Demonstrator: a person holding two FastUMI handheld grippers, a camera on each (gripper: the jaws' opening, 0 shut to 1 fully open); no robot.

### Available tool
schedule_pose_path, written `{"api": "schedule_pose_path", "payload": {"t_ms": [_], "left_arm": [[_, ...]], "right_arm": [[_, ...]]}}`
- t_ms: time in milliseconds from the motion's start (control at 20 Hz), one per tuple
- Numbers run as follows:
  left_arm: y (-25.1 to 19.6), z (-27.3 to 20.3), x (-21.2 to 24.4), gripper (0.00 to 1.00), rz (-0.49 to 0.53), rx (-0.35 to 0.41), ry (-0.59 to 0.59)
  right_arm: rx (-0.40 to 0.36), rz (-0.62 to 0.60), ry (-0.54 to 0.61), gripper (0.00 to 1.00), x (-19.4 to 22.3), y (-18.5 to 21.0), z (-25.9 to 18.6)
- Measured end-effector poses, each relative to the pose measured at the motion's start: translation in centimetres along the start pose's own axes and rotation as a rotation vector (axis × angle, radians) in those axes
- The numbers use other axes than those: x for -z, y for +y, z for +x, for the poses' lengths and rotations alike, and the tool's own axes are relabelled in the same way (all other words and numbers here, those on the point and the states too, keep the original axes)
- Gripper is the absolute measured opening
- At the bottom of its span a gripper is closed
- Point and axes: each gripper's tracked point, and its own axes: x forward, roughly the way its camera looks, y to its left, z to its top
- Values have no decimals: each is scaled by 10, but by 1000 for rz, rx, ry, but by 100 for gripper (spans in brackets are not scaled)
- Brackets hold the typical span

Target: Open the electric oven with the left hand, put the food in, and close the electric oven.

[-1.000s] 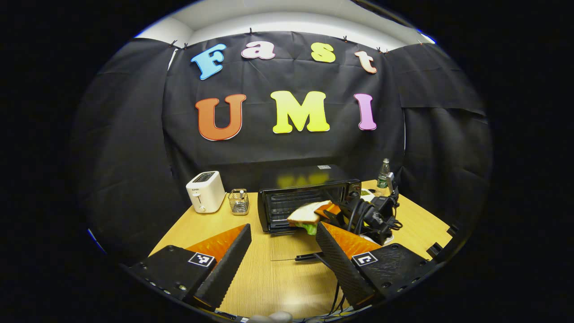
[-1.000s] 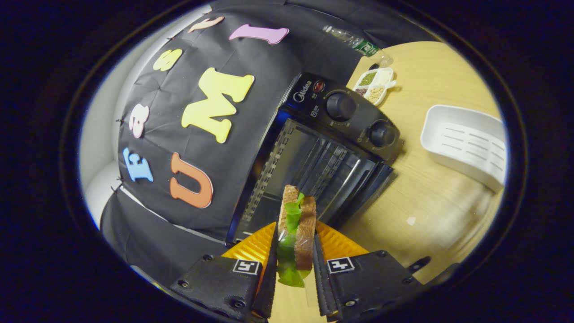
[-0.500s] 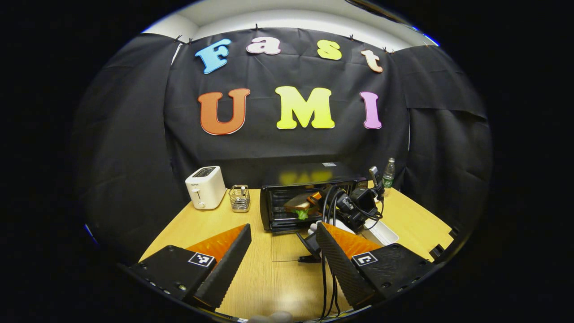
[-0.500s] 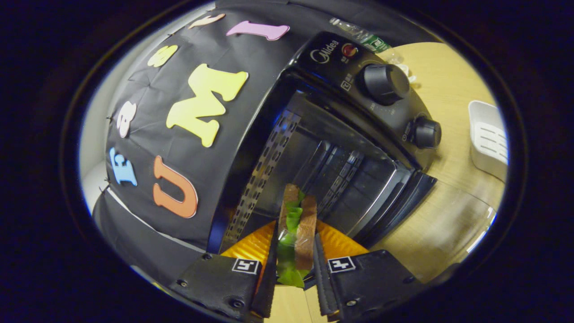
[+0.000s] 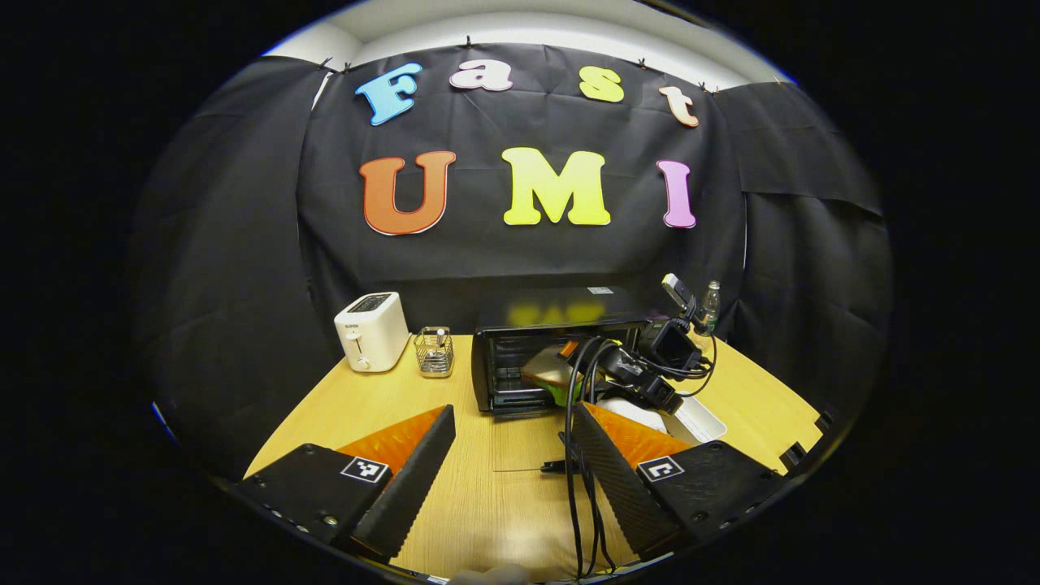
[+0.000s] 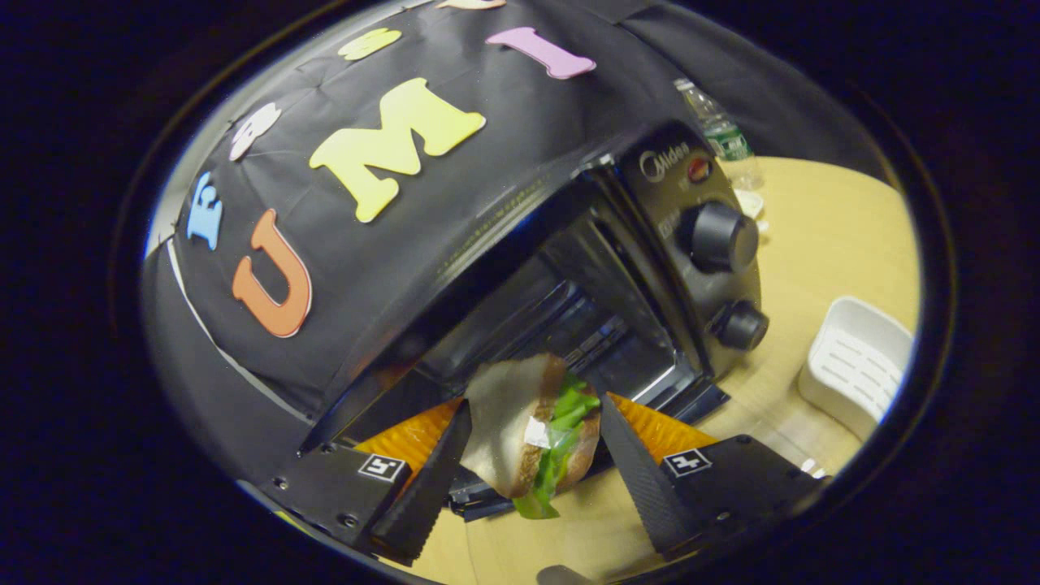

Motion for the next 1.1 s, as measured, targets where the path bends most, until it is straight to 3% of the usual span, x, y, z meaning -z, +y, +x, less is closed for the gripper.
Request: {"api": "schedule_pose_path", "payload": {"t_ms": [100, 150, 200, 250, 700, 750, 800, 900, 950, 1000, 1050, 1100], "left_arm": [[-3, -1, -2, 96, 4, 6, -9], [-3, -1, -4, 96, 5, 4, -16], [-3, 2, -3, 96, 4, 5, -17], [-3, 2, -3, 96, 3, 4, -19], [-10, 3, -4, 95, 19, 11, -43], [-10, 4, -2, 95, 23, 11, -43], [-12, 6, 0, 96, 27, 7, -35], [-16, 7, 5, 95, 28, 5, -33], [-20, 9, 8, 95, 32, 4, -27], [-22, 13, 12, 95, 36, -2, -20], [-26, 16, 19, 95, 36, -5, -6], [-30, 18, 27, 96, 40, -10, 6]], "right_arm": [[-1, -38, -12, 100, -6, -1, -7], [2, -46, -12, 89, -9, -2, -10], [1, -71, -18, 100, -13, -4, -12], [1, -97, -23, 88, -17, -4, -17], [10, -250, -55, 88, -59, -31, -98], [14, -274, -68, 100, -68, -39, -111], [23, -294, -85, 89, -80, -48, -124], [31, -344, -109, 89, -100, -64, -151], [43, -361, -111, 100, -109, -74, -165], [41, -382, -117, 100, -120, -81, -178], [51, -398, -129, 89, -131, -89, -192], [51, -420, -140, 89, -143, -96, -205]]}}
